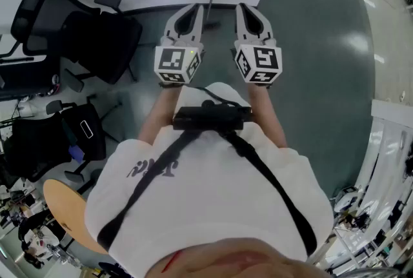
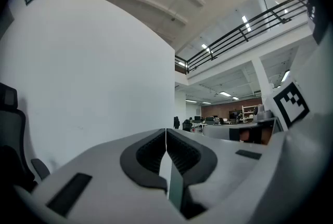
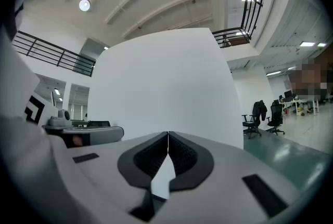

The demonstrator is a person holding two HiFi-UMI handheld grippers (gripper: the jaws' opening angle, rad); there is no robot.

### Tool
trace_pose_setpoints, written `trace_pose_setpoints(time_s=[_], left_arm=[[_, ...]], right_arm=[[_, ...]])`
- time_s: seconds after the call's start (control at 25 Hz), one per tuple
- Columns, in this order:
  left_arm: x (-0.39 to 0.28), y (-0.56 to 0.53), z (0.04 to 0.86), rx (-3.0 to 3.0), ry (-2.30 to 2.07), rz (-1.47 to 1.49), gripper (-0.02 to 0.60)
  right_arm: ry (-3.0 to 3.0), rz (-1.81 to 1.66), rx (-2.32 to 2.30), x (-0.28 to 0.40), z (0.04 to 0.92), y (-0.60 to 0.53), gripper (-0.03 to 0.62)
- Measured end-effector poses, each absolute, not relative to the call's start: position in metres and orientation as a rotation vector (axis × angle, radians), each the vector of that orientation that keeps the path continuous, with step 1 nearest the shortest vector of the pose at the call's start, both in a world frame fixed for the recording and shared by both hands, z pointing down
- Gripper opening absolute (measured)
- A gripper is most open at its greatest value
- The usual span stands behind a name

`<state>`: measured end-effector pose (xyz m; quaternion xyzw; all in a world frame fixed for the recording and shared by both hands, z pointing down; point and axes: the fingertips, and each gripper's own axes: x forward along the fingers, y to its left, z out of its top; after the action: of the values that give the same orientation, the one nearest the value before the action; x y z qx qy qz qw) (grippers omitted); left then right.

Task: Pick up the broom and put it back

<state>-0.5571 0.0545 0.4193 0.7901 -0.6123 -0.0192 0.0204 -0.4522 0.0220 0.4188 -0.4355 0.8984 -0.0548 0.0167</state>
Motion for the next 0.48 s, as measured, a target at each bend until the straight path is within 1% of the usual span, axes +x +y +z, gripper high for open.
trace_pose_setpoints(time_s=[0.24, 0.48], left_arm=[[-0.516, 0.064, 0.426, 2.429, -1.908, -0.050, 0.012], [-0.501, 0.076, 0.436, 2.376, -1.955, -0.019, 0.012]], right_arm=[[2.797, -0.211, -1.235, -0.422, 0.420, 0.037, 0.009], [2.807, -0.310, -1.216, -0.403, 0.441, 0.043, 0.009]])
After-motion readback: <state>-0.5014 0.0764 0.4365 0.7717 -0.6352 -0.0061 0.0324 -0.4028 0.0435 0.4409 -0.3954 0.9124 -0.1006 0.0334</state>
